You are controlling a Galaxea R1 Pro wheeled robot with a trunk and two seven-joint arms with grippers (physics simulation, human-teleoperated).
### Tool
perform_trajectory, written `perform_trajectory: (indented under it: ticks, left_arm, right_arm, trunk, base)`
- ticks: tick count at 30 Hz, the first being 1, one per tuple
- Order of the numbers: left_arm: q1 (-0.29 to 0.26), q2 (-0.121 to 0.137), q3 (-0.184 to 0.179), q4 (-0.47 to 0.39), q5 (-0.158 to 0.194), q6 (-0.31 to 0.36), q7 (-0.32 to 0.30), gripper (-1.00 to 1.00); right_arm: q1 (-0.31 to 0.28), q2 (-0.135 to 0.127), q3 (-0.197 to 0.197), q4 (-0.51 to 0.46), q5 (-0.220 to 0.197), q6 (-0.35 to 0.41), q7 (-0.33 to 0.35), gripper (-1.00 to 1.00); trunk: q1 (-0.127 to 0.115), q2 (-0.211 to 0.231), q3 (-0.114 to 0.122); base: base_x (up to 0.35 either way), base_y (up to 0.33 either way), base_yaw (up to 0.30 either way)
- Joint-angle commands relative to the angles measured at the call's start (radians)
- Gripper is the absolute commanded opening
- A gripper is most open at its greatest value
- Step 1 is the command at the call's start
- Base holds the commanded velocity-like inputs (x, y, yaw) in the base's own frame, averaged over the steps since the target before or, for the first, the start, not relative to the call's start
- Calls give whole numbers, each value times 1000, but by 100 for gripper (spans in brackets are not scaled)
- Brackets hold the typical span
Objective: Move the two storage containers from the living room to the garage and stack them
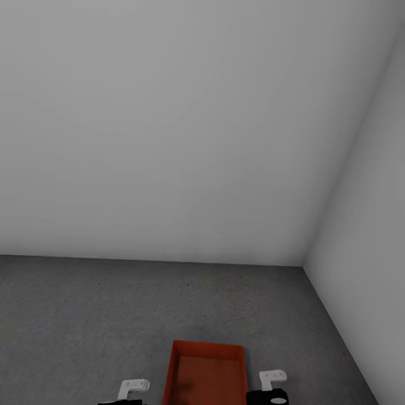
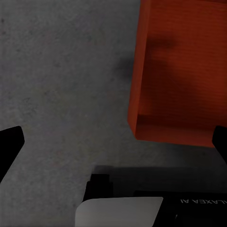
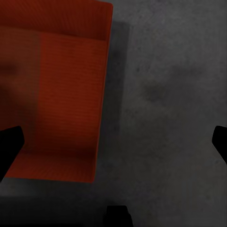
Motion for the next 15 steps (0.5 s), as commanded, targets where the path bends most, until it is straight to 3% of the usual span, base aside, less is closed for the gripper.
perform_trajectory:
  ticks: [1, 15]
  left_arm:
    - [-1, 0, 3, 0, 1, 4, 3, 100]
    - [-1, 0, 3, 0, 1, 5, 7, 100]
  right_arm:
    - [0, 1, 8, 3, -10, -5, -1, 100]
    - [1, 2, 8, 5, -11, -6, -1, 100]
  trunk:
    - [0, -1, -1]
    - [0, -1, -1]
  base:
    - [0, 0, 0]
    - [0, 0, 0]
